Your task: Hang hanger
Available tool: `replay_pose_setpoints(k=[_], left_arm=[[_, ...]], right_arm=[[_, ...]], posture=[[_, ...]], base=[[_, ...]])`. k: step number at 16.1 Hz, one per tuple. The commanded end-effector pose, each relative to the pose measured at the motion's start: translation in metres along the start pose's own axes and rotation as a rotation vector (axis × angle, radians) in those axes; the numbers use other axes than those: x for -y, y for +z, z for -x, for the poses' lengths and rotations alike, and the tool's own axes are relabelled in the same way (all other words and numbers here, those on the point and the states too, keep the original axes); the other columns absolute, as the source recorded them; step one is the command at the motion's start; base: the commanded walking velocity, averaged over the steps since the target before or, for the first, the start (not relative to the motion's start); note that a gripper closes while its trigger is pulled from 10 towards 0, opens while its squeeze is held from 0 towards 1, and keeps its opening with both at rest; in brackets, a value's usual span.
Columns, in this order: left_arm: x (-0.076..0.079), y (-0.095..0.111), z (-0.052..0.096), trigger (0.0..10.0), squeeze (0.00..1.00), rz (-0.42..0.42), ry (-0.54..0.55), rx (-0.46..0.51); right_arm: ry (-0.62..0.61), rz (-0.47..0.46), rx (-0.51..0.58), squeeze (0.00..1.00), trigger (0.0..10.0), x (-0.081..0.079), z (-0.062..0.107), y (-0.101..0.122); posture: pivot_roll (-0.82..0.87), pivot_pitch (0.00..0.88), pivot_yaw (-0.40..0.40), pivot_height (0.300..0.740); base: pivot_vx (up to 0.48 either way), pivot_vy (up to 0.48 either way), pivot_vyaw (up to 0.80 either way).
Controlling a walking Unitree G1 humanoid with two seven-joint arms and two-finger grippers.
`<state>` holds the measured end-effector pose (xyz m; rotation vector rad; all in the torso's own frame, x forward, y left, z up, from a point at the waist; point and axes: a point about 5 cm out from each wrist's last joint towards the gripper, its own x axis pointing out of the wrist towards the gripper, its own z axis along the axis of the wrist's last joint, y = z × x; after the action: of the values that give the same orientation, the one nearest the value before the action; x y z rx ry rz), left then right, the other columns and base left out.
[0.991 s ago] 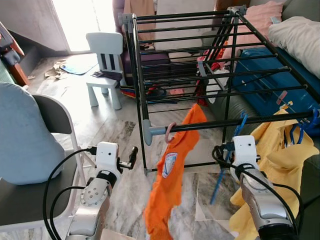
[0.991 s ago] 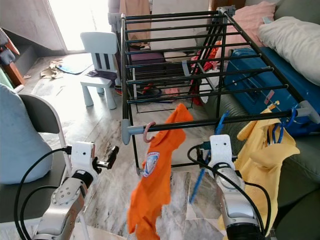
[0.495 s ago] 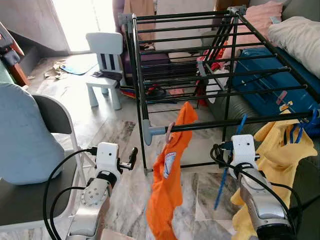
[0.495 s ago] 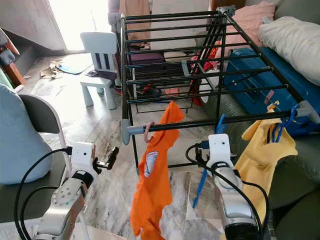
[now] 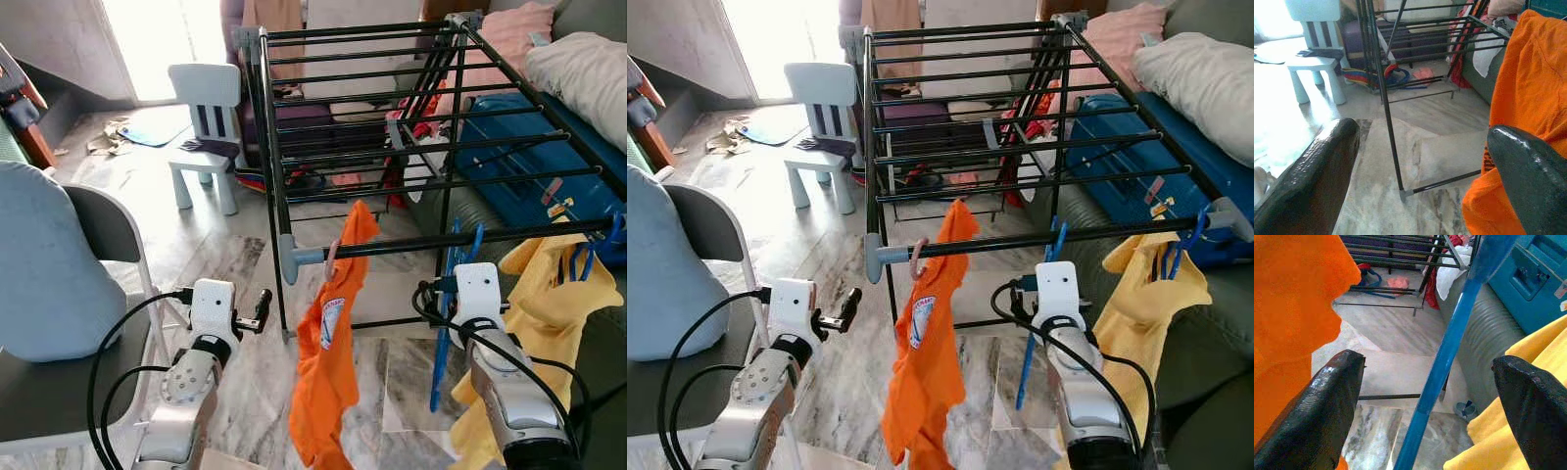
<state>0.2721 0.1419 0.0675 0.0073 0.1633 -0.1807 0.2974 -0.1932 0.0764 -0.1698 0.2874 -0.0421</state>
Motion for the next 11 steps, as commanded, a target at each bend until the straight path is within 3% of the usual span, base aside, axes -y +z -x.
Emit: replay_pose_setpoints(k=[1,6,11], left_arm=[[-0.0007,-0.0017,-0.001,10.0,0.0,-0.01,0.008,-0.016],[0.0,-0.0027,-0.001,10.0,0.0,-0.01,0.008,-0.02],[0.0007,-0.0041,-0.0014,10.0,0.0,-0.012,0.007,-0.027]], right_arm=[[-0.004,0.008,0.037,1.0,10.0,0.0006,-0.001,0.0092],[-0.006,0.011,0.041,1.0,10.0,0.0005,-0.0012,0.0096],[-0.001,0.01,0.041,1.0,10.0,-0.001,-0.0019,0.0099]], posture=[[-0.15,0.0,0.033,0.74],[-0.15,0.0,0.033,0.74],[-0.15,0.0,0.033,0.74]], base=[[0.0,0.0,0.0],[0.0,0.0,0.0],[-0.333,0.0,0.0]])
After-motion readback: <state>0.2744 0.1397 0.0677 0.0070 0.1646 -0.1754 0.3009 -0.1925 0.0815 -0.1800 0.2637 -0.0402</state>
